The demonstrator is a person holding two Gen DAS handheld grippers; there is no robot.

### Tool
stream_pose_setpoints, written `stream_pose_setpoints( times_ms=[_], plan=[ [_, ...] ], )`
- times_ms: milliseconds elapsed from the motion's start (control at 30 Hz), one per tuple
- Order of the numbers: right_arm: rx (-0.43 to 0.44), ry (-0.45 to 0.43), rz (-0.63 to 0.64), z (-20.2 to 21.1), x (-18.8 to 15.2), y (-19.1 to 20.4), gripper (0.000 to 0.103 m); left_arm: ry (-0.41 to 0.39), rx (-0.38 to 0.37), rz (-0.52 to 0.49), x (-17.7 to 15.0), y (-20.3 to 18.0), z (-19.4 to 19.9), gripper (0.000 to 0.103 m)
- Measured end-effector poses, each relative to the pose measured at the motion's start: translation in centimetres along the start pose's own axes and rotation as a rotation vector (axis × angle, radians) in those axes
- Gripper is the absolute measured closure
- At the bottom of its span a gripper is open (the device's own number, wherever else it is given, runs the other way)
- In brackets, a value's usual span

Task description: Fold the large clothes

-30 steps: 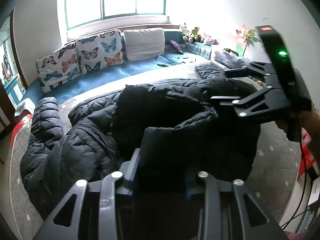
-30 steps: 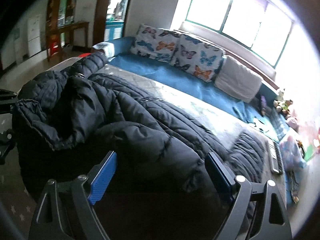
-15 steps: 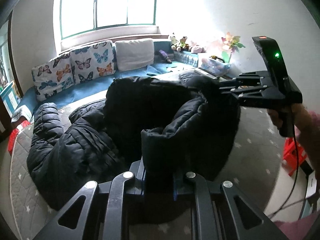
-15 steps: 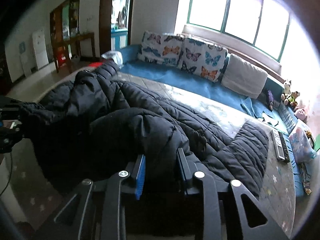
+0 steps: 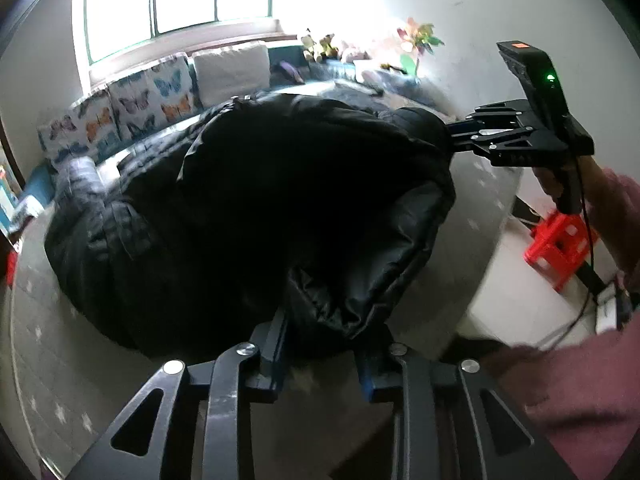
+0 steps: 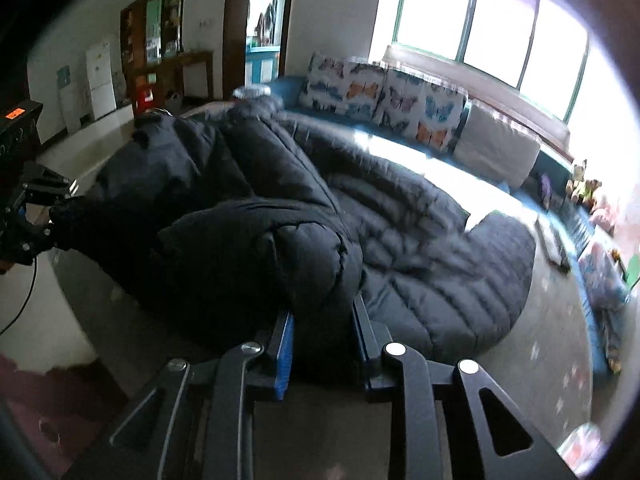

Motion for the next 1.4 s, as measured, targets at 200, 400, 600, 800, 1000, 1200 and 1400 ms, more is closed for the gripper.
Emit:
stream_pose_setpoints(
  times_ms=[200,400,600,800,1000,1200,1400],
  plan=[
    [0.05,0.036,-0.013,2.6,-1.3,-0.1,0.061,-0.016,0.002,0.016,-2.6,0.0,4.2,0.049],
    [0.053,-0.062,-0.039,3.9,3.0,-0.8,0.056,-0.14,0.091,0.06,0.9,4.3,9.0,0.039],
    [0.094,-0.068,-0.092,-1.3,6.4,0.2,0.046,-0.175,0.147,0.164,7.6,12.3,8.2,0.039],
    [0.148,0.02,-0.164,-7.4,7.7,0.7,0.046,-0.11,0.139,0.269,14.6,19.9,2.5,0.039],
    [0.221,0.134,-0.135,-10.0,5.7,3.3,0.046,0.027,0.126,0.261,15.2,22.0,-5.1,0.039],
    [0.215,0.239,0.019,-10.4,1.7,6.4,0.046,0.208,0.092,0.204,8.8,21.2,-10.4,0.039],
    [0.197,0.29,0.077,-10.2,-0.8,7.0,0.046,0.302,0.135,0.085,1.9,18.2,-10.3,0.039]
  ],
)
Point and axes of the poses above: each gripper's, at about its wrist camera, not at the fingertips, and z roughly against the way its jaws point, y to its left, x to its top, the point moved 9 cm from there along -z, roughly the way its jaws point
